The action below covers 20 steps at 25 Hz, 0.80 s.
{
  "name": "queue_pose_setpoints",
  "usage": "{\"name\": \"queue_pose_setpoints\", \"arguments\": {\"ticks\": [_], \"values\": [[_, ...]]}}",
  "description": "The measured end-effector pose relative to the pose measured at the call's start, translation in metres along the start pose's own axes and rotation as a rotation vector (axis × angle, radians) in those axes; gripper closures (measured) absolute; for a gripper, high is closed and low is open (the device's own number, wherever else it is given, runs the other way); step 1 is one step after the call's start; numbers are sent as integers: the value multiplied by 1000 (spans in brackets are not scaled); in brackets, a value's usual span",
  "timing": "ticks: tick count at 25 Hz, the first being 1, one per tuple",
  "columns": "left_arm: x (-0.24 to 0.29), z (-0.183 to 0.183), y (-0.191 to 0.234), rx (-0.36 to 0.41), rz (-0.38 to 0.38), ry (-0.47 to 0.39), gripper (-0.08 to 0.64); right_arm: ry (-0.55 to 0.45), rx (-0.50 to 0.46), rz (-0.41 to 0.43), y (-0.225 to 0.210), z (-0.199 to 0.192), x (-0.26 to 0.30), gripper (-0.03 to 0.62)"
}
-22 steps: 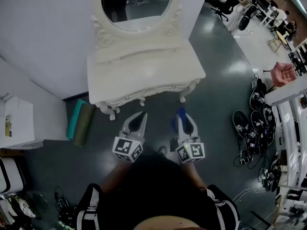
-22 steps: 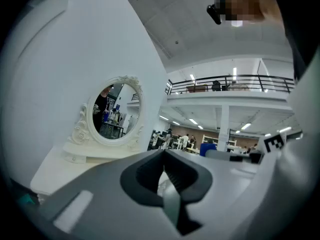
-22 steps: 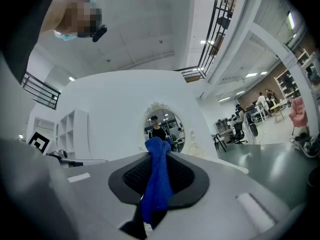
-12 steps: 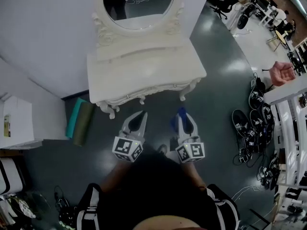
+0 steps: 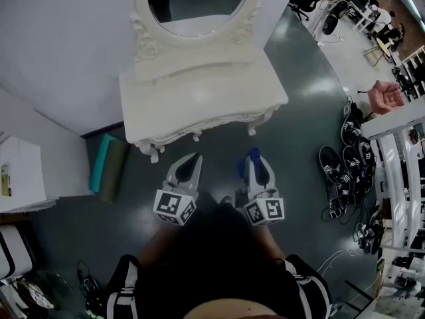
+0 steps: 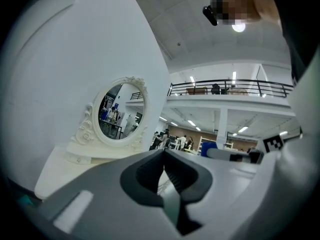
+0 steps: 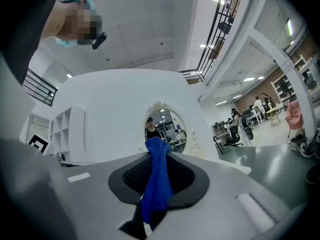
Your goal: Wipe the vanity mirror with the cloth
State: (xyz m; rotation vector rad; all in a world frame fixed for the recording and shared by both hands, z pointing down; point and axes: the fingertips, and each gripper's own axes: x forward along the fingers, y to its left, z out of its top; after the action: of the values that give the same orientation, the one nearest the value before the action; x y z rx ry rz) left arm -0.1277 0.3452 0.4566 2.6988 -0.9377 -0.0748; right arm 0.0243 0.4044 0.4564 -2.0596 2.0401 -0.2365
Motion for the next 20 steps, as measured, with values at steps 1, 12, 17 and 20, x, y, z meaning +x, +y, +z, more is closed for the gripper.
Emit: {"name": "queue_pose_setpoints", "arguments": {"ticks": [1, 12, 17, 20], "values": [[-1, 0, 5, 3, -5, 0, 549, -2, -2, -8, 3, -1, 2, 532], [11, -4, 33, -26, 14, 4, 549, 15, -2, -26, 5, -4, 32, 532], [48, -3, 45, -19, 42, -3, 549, 8, 11, 0, -20, -2, 66, 532], [79, 2, 52, -18, 48, -7, 549, 1, 16, 8, -38, 1, 92, 532]]}}
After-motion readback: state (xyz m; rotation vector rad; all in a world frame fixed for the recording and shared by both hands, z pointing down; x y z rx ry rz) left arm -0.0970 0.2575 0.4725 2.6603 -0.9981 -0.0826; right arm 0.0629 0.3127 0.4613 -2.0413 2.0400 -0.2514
